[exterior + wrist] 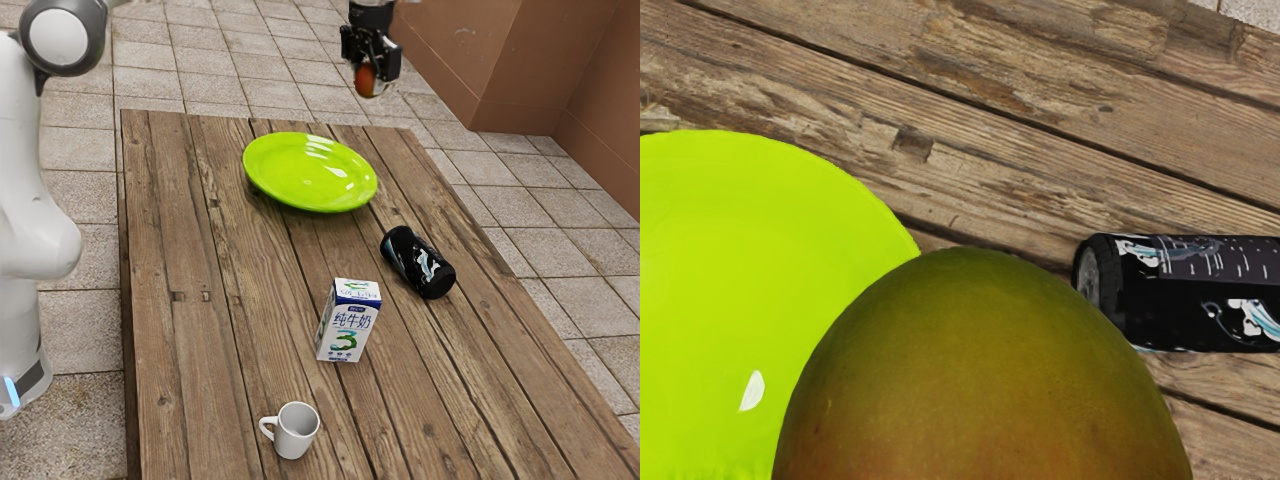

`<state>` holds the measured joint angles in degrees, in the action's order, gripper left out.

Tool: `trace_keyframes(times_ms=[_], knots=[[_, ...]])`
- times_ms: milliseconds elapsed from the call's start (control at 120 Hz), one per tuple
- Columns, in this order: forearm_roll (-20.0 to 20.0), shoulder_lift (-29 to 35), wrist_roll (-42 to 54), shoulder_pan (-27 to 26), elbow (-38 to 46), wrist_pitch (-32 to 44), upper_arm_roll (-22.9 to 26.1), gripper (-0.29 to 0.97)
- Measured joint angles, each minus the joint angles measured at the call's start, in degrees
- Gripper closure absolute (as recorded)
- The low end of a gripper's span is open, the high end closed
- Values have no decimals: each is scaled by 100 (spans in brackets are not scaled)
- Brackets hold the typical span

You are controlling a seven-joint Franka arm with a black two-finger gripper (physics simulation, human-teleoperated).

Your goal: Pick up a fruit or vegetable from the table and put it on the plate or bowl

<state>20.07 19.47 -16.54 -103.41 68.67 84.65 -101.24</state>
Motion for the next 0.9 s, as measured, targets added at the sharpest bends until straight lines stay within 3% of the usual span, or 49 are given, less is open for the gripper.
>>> trace_keyframes(times_ms=[83,217,358,717,900], knots=[[373,-10,-33,204,-43,-389,-36,42],[638,48,-115,410,-46,-727,-533,41],[718,456,-217,442,14,-680,-935,42],[739,605,-408,346,78,-547,-1033,42],[810,734,-505,-977,207,-210,-1144,41]])
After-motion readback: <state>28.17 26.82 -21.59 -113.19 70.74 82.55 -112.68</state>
